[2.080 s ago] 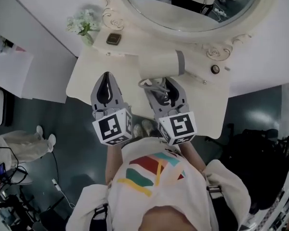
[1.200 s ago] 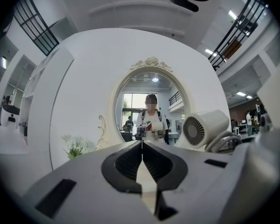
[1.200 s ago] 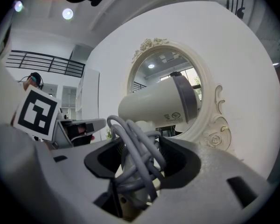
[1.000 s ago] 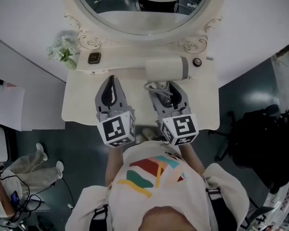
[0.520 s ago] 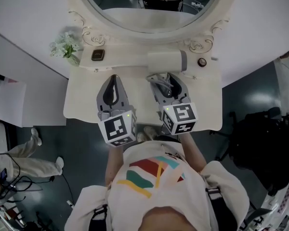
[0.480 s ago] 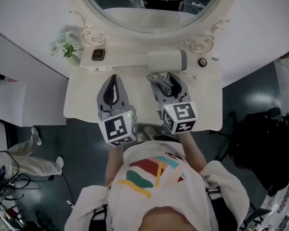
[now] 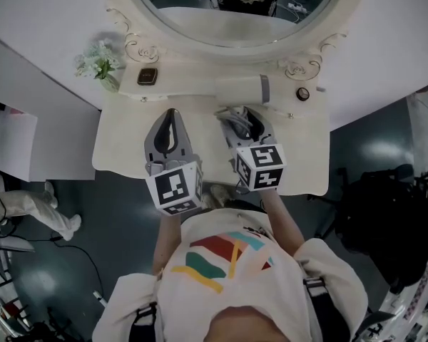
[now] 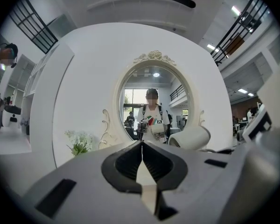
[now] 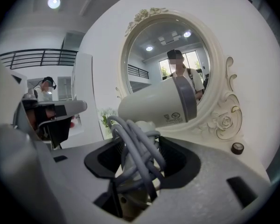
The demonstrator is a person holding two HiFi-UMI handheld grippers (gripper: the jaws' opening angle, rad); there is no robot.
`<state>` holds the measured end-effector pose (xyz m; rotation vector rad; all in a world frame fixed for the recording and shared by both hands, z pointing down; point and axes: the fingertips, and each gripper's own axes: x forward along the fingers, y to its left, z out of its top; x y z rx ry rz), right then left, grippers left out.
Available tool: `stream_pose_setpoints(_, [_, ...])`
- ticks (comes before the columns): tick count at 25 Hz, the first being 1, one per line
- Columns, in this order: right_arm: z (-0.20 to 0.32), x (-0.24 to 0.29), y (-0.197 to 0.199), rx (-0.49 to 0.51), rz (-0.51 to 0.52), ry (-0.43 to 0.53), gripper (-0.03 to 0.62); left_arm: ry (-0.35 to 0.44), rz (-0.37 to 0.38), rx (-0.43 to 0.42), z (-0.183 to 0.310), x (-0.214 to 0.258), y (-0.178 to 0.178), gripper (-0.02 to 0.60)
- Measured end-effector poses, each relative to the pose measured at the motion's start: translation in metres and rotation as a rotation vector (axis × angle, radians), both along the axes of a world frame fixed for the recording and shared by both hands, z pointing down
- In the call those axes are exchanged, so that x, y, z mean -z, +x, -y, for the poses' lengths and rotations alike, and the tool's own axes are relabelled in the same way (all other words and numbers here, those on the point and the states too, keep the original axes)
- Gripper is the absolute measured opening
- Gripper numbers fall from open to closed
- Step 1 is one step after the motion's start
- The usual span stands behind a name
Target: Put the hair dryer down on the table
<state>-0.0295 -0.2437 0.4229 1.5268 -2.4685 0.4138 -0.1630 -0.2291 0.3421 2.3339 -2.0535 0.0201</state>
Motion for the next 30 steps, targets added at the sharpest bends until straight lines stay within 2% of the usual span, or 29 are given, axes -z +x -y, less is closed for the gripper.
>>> stream_pose_setpoints(30, [0.003, -0.125, -0.002, 0.014, -0.055, -0.357, 0.215, -0.082, 0.044, 0.02, 0.007, -0.027, -0.003, 0.006])
